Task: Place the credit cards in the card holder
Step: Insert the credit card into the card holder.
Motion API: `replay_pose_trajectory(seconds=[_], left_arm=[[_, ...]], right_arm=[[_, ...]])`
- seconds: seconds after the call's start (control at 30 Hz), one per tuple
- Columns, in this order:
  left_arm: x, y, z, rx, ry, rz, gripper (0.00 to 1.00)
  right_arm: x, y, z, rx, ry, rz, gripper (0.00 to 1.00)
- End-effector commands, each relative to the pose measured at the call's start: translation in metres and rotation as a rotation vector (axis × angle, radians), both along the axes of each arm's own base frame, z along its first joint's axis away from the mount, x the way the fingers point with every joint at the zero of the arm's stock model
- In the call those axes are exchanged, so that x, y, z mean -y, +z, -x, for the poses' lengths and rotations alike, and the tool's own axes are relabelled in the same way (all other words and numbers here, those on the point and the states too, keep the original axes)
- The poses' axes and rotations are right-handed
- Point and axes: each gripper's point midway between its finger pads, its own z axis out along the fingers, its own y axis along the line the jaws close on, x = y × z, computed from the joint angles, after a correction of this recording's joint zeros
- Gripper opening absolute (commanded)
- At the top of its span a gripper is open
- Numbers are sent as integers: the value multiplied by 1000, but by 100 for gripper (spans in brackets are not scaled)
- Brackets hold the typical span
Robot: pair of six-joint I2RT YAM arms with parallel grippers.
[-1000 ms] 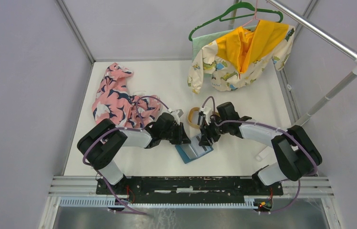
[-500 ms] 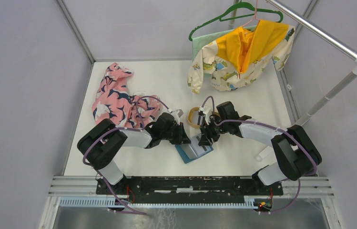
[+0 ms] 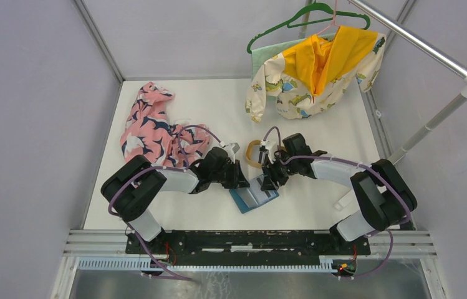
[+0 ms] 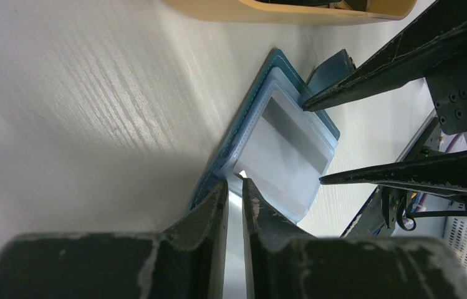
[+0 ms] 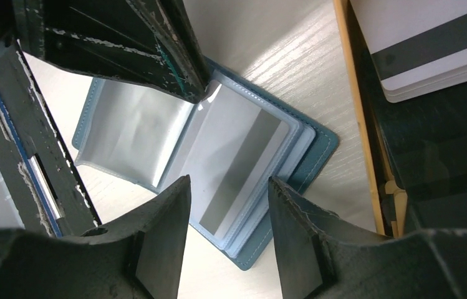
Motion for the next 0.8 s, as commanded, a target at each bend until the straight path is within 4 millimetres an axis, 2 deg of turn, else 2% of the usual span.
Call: replay_pose_trajectory(seconds=[0.0,0.2,0.4,0.57,0.77], left_arm=[[-9,-16,4,-1,-15,-77,21],[-7,-16,4,-4,-20,-76,21],[-7,-15,3,-1,-19,-74,21],[-6,-12,3,3,-18,-68,21],[-4,-6,3,10,-21,-52,22]], right_arm=[[2,0,-16,35,-32,32,55],[-3,0,-7,-13,-4,0,55],[-17,16,7,-72,50,-114,50],[-20,30,9,-94,51,-195,48],[-18,32,9,-150,21,-239,46]])
